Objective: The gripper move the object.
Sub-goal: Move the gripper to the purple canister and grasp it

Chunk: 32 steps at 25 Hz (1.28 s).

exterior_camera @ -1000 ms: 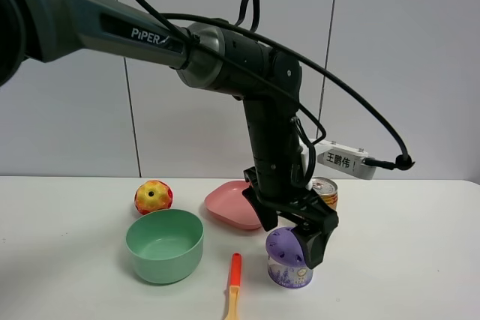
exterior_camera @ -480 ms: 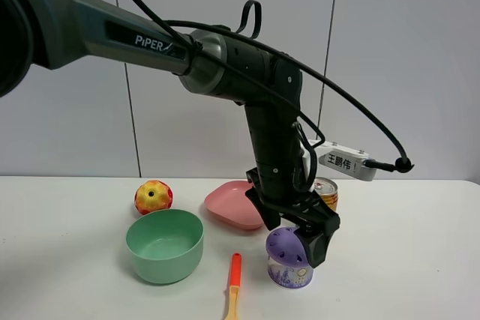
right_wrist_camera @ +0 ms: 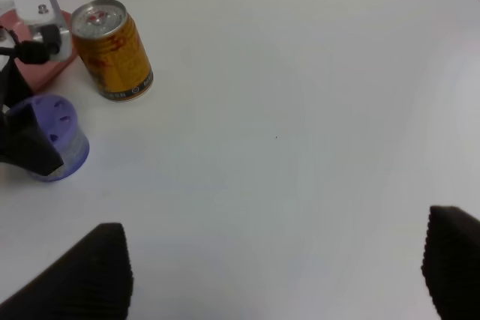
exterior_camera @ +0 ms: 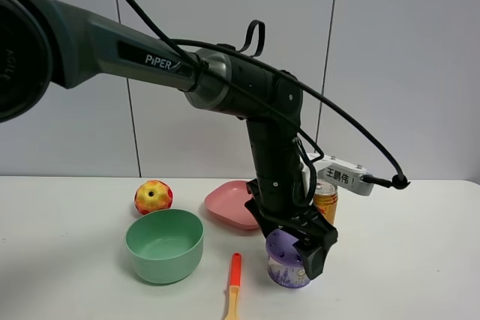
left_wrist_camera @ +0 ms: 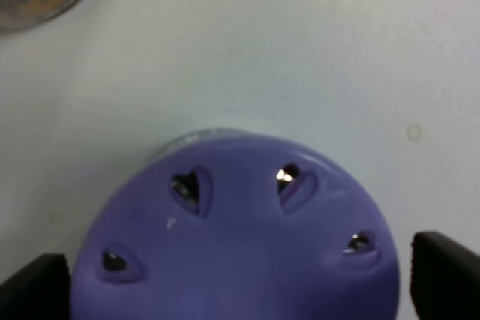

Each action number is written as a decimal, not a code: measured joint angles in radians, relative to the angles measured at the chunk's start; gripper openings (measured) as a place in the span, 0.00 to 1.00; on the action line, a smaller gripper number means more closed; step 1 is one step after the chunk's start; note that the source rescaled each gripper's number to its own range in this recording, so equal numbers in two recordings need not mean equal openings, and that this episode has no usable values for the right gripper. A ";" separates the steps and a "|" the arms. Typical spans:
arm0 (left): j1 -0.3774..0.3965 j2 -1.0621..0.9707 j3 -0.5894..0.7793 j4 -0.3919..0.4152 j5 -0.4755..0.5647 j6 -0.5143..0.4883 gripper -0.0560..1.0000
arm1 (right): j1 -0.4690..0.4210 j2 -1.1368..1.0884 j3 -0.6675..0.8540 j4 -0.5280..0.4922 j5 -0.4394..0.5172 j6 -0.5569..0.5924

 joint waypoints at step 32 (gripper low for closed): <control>-0.001 0.039 0.000 0.032 -0.030 0.000 0.05 | 0.000 0.000 0.000 0.000 0.000 0.000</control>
